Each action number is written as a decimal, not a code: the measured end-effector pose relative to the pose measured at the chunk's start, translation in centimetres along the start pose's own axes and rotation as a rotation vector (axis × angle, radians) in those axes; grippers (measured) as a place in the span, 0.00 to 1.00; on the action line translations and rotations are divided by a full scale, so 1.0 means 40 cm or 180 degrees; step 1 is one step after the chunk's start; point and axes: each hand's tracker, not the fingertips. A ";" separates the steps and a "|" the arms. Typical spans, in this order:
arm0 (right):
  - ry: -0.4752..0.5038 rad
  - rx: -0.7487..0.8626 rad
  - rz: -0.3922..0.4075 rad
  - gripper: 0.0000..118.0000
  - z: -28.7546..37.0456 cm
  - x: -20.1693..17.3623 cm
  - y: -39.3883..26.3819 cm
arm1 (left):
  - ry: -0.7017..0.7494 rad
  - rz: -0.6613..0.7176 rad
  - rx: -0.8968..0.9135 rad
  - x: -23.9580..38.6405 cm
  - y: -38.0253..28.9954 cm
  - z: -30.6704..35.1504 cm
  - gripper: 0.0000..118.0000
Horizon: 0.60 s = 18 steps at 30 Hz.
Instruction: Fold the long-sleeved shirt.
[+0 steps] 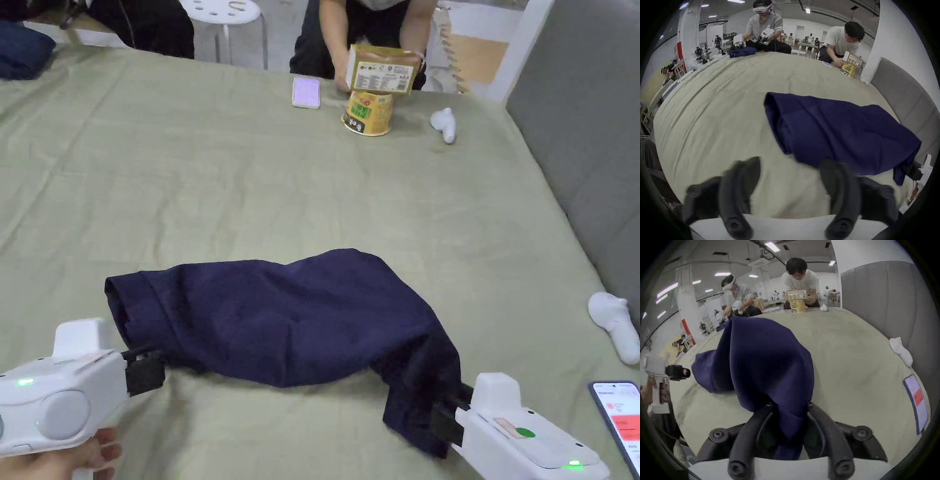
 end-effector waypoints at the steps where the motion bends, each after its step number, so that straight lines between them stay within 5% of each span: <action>1: 0.0018 -0.0015 0.0016 0.13 0.009 0.007 0.003 | 0.0076 -0.0017 0.0029 -0.012 0.011 -0.012 0.90; 13: 0.0052 -0.0065 -0.0029 0.13 0.016 0.053 0.033 | 0.0083 0.0304 -0.0218 -0.087 0.282 -0.227 0.91; 17: 0.0038 -0.0089 -0.0046 0.13 0.015 0.056 0.041 | -0.0339 0.0463 -0.0619 -0.082 0.290 -0.308 0.74; 18: 0.0018 -0.0093 -0.0048 0.13 0.019 0.055 0.049 | 0.0207 0.0240 -0.0398 -0.066 0.287 -0.295 0.65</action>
